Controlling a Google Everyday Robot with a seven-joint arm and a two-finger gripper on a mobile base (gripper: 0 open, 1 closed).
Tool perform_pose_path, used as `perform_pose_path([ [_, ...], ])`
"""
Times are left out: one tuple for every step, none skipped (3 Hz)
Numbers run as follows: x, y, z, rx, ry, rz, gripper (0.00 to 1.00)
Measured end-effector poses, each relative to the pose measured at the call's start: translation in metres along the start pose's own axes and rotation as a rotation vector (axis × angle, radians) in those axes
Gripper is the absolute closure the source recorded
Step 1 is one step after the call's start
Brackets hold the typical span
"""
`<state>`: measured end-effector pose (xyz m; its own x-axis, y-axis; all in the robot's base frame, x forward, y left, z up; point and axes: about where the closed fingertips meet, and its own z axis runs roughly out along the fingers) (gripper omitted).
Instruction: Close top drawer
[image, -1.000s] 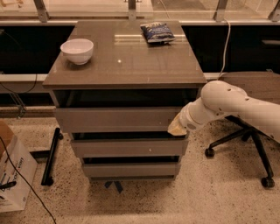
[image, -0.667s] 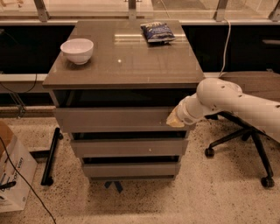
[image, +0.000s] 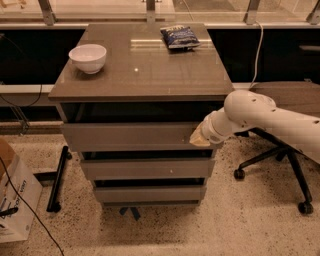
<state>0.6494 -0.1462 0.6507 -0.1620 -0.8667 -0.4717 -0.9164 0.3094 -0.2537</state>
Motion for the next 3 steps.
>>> perform_pose_path([
  [-0.0006,0.0017,0.0026,-0.005,0.000,-0.001,0.19],
  [-0.0009,0.0029,0.0044,-0.009,0.000,-0.002,0.00],
  [-0.0011,0.0033,0.0044,-0.009,0.000,-0.002,0.00],
])
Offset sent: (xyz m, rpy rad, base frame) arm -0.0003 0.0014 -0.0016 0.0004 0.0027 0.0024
